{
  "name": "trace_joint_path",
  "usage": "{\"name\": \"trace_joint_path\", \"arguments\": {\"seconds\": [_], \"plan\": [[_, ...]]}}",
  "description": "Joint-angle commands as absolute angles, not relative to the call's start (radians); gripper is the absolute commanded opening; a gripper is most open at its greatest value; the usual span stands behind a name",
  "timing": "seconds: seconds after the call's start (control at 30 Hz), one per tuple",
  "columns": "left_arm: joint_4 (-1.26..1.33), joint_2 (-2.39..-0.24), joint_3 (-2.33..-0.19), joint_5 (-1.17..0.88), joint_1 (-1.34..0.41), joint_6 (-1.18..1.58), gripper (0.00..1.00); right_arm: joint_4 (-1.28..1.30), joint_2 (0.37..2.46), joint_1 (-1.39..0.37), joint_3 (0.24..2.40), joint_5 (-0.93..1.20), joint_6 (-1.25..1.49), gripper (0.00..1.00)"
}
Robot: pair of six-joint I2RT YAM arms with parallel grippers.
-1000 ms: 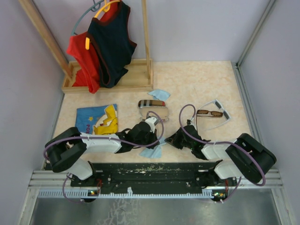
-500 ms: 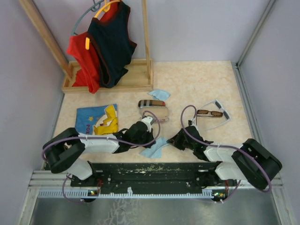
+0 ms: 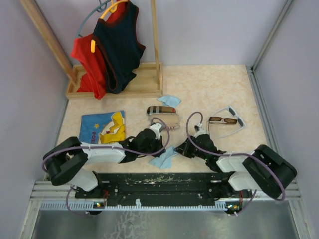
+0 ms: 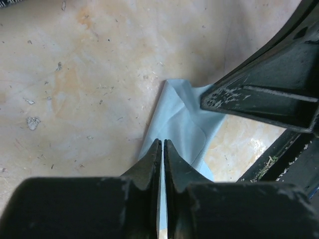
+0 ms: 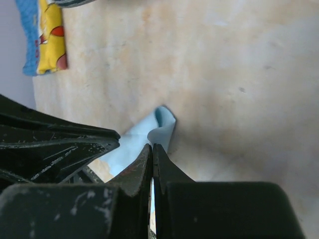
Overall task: Organize the sunglasses
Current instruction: Fold the glasses cleaning cloth at the center of the board.
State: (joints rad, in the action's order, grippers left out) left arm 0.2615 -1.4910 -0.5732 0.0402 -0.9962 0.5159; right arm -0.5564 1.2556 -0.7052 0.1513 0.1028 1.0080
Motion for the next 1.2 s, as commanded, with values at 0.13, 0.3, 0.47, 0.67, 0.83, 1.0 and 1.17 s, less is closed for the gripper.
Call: {"name": "trace_joint_path", "arguments": {"seconds": [0.13, 0.3, 0.47, 0.67, 0.83, 1.0, 1.17], "plan": [[0.258, -1.41, -0.554, 0.084, -0.982, 0.552, 0.09, -1.112, 1.483, -0.713, 0.193, 0.344, 0.977, 0.0], [0.266, -1.341, -0.479, 0.114, -0.958, 0.596, 0.08, -1.351, 1.62, -0.713, 0.2, 0.425, 1.043, 0.0], [0.249, -1.314, -0.463, 0.133, -0.952, 0.597, 0.09, -1.137, 1.571, -0.712, 0.22, 0.371, 0.96, 0.0], [0.252, -1.328, -0.47, 0.129, -0.951, 0.587, 0.09, -0.436, 1.283, -0.712, 0.33, 0.121, 0.698, 0.0], [0.272, -1.366, -0.488, 0.104, -0.951, 0.58, 0.16, -0.22, 1.225, -0.709, 0.383, 0.026, 0.596, 0.0], [0.295, -1.403, -0.513, 0.093, -0.951, 0.584, 0.26, -0.23, 1.281, -0.709, 0.385, 0.032, 0.611, 0.0], [0.268, -1.421, -0.526, 0.137, -0.942, 0.61, 0.31, -0.231, 1.313, -0.707, 0.389, 0.006, 0.641, 0.0]]}}
